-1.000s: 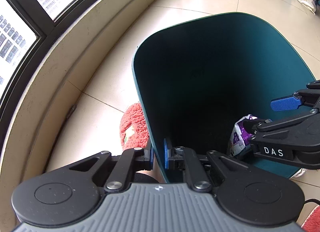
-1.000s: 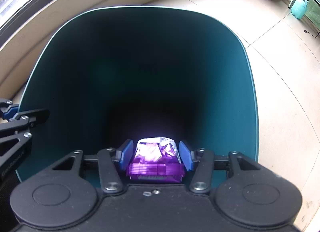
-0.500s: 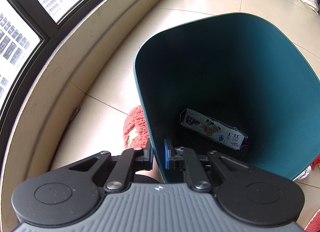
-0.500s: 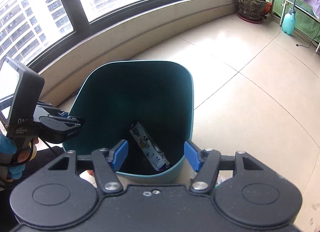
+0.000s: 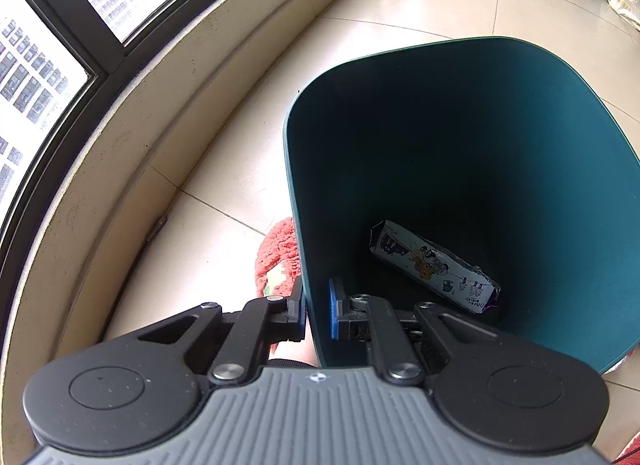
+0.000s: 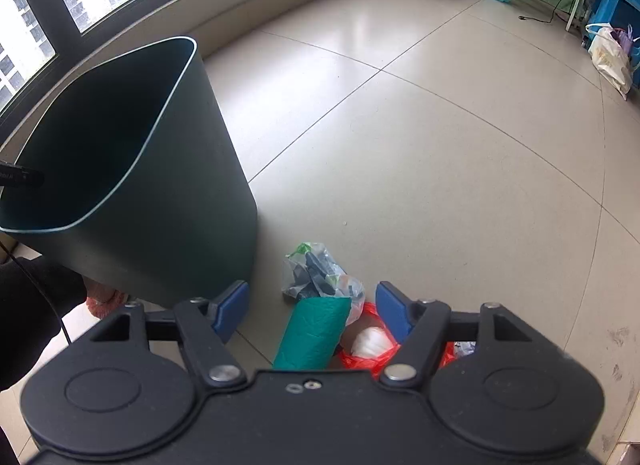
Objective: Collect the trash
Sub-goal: 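Lower the right tool to the teal paper roll and grasp it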
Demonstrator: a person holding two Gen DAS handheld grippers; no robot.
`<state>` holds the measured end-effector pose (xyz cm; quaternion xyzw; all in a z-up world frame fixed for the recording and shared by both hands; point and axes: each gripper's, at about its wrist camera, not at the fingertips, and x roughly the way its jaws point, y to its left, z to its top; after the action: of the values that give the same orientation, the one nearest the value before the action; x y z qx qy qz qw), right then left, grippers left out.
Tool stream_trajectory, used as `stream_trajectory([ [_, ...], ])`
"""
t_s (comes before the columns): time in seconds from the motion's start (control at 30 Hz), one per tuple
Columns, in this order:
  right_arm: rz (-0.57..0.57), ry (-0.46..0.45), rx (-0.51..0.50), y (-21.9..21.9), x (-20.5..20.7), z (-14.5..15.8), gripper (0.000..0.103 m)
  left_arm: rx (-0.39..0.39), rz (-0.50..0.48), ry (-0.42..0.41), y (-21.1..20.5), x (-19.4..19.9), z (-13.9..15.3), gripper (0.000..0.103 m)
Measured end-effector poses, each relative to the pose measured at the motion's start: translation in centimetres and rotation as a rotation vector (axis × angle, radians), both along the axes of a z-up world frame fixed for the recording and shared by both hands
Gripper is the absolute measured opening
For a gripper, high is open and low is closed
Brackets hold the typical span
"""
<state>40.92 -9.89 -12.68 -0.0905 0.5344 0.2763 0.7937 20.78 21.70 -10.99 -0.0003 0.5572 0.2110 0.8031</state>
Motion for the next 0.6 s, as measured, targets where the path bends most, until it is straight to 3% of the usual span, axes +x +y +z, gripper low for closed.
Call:
stream_trajectory([
  [0.2,-0.027,0.094,-0.055,1.4,2.0,-8.8,0.070,0.023,-0.009,0.005,-0.8,0.0,-0.1,0.011],
  [0.33,-0.084,0.159,-0.064,1.7,2.0,-12.5,0.067,0.022,-0.011,0.007,-0.7,0.1,0.0,0.011],
  [0.47,-0.119,0.179,-0.097,2.0,1.4,-14.1,0.061,0.020,-0.015,0.007,-0.6,0.1,0.0,0.011],
  [0.6,-0.120,0.179,-0.126,2.0,2.8,-15.1,0.044,0.021,-0.018,0.007,-0.6,0.1,0.0,0.011],
])
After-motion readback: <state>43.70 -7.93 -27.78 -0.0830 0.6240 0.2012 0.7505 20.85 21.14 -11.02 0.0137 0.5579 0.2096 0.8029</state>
